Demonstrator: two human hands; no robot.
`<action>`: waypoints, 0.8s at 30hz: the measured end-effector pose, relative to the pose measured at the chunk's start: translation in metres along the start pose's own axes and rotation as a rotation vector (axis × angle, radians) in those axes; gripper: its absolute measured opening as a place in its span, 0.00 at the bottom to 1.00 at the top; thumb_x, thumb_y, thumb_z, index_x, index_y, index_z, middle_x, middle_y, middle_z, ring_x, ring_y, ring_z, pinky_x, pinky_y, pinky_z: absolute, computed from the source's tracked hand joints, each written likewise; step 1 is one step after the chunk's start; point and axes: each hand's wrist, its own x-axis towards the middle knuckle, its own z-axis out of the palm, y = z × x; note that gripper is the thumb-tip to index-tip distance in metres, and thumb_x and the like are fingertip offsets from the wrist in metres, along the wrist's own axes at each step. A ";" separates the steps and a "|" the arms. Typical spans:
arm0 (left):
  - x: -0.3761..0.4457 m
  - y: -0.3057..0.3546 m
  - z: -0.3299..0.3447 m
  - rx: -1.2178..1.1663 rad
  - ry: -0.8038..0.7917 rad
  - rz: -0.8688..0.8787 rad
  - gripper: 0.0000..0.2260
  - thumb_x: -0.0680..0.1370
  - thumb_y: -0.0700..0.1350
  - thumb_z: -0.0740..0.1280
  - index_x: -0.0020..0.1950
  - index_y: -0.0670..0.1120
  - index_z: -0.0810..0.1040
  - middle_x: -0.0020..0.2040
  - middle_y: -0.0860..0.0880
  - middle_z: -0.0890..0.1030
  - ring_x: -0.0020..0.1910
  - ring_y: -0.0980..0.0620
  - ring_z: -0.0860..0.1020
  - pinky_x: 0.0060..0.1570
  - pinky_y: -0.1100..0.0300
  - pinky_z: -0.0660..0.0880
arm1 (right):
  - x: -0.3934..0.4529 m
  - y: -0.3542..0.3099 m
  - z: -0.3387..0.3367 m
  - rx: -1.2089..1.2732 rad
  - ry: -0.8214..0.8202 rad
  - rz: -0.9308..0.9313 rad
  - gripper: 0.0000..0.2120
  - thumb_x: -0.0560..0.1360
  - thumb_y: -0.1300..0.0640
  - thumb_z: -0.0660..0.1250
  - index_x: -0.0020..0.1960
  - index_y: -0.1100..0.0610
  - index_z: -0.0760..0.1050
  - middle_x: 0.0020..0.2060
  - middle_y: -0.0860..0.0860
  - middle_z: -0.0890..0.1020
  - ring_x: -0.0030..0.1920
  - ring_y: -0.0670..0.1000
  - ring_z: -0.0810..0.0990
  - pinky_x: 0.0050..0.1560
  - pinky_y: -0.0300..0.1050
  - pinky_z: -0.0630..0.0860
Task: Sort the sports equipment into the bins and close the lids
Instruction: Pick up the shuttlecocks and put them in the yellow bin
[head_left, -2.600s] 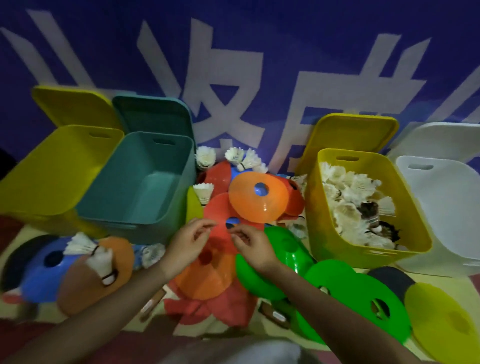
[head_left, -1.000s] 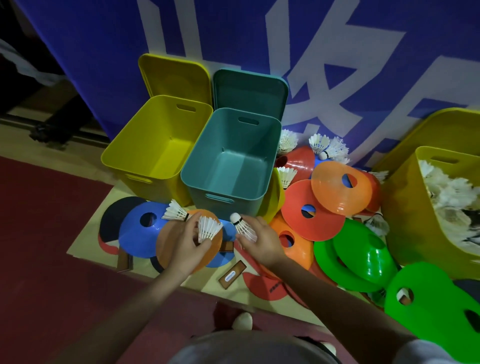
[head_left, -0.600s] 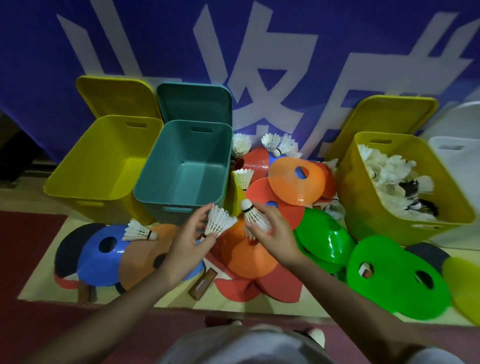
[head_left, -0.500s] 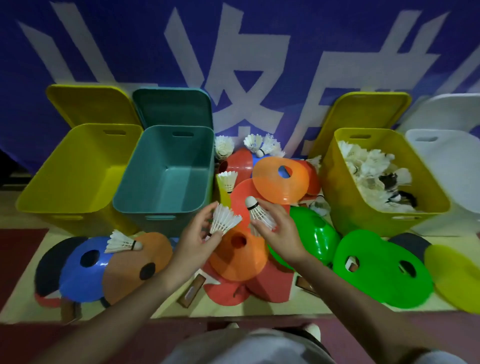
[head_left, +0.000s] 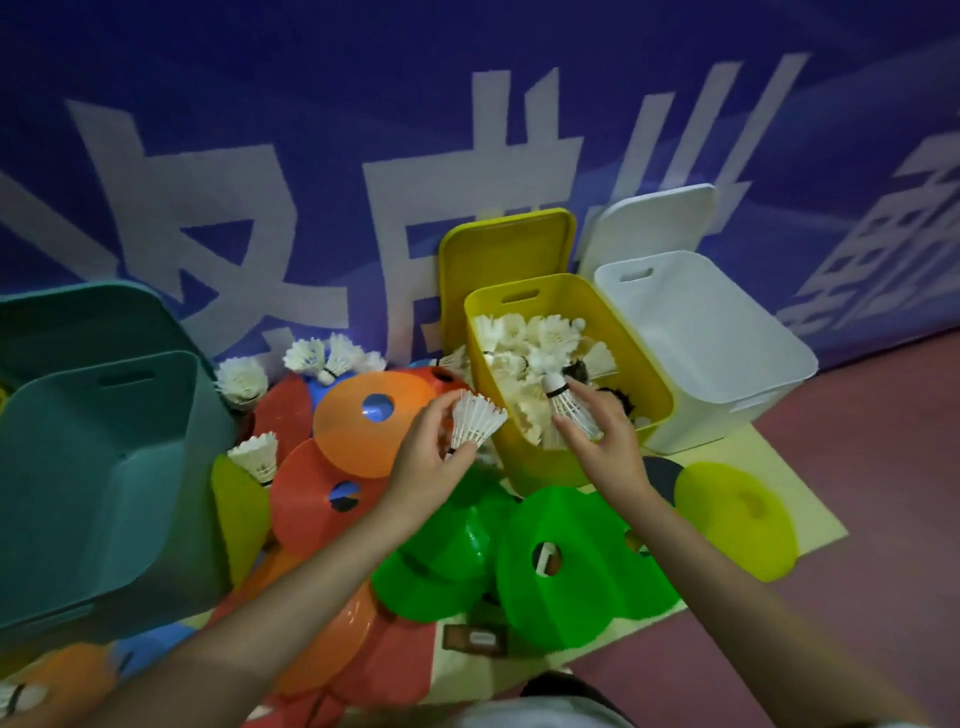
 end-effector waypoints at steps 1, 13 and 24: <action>0.011 0.003 0.011 0.008 -0.006 0.005 0.25 0.71 0.48 0.66 0.66 0.62 0.67 0.63 0.51 0.74 0.59 0.52 0.74 0.59 0.50 0.74 | 0.009 0.009 -0.013 -0.021 0.015 0.025 0.21 0.76 0.50 0.69 0.68 0.48 0.72 0.60 0.45 0.75 0.63 0.44 0.72 0.62 0.40 0.67; 0.079 0.007 0.069 0.065 0.071 -0.103 0.26 0.78 0.41 0.66 0.73 0.57 0.63 0.68 0.49 0.71 0.63 0.50 0.72 0.60 0.47 0.74 | 0.104 0.077 -0.069 -0.565 -0.583 -0.197 0.24 0.68 0.38 0.61 0.60 0.49 0.76 0.55 0.50 0.79 0.58 0.54 0.74 0.56 0.50 0.70; 0.125 -0.001 0.093 0.199 0.105 -0.067 0.27 0.78 0.42 0.66 0.74 0.57 0.62 0.72 0.51 0.67 0.68 0.51 0.69 0.62 0.50 0.73 | 0.136 0.109 -0.065 -0.735 -0.590 -0.545 0.17 0.64 0.46 0.71 0.53 0.43 0.82 0.40 0.48 0.79 0.47 0.55 0.78 0.45 0.49 0.75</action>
